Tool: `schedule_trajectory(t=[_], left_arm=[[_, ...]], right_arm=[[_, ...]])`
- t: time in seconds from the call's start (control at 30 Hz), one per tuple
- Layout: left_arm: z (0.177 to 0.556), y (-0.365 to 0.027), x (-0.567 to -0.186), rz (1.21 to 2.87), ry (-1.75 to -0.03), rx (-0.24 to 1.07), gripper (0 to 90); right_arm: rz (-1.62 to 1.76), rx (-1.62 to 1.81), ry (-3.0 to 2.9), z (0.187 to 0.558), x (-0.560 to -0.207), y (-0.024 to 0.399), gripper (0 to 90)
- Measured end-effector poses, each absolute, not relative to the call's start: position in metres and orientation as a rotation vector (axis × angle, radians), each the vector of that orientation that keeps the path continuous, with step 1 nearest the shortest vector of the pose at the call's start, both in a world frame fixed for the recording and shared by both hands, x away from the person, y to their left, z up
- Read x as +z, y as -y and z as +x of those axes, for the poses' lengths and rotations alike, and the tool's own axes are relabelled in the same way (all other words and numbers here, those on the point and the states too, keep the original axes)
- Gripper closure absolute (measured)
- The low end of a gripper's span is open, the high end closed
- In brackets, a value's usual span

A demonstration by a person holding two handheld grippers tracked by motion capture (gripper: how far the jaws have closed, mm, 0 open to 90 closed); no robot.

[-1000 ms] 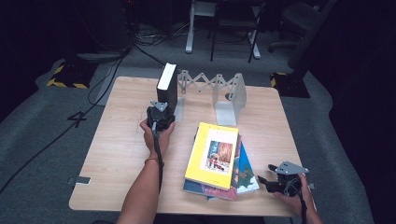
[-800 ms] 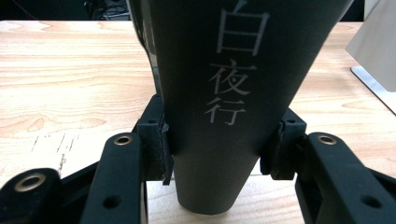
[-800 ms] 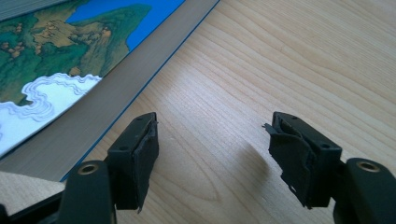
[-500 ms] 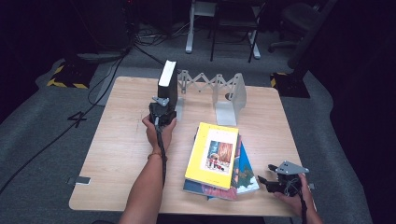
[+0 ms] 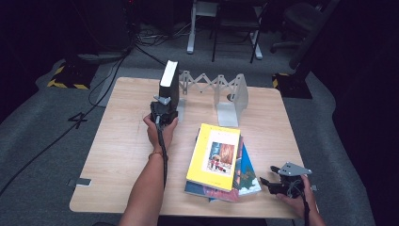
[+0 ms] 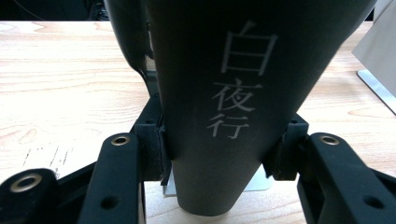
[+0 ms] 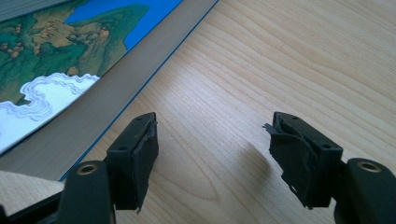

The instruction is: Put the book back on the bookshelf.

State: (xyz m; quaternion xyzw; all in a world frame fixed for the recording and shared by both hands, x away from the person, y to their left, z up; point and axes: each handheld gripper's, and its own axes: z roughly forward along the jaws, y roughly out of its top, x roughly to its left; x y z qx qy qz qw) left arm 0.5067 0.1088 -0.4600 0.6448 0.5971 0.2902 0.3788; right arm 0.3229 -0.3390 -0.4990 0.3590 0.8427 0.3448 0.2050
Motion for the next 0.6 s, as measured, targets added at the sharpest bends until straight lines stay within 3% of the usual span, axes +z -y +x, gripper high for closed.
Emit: schedule_trajectory(t=[0.6], left_arm=[[0.492, -0.119, -0.451, 1.747, -1.421, 0.747, 43.7]], right_arm=[[0.988, 0.947, -2.348, 0.323, -0.498, 0.338, 33.1]])
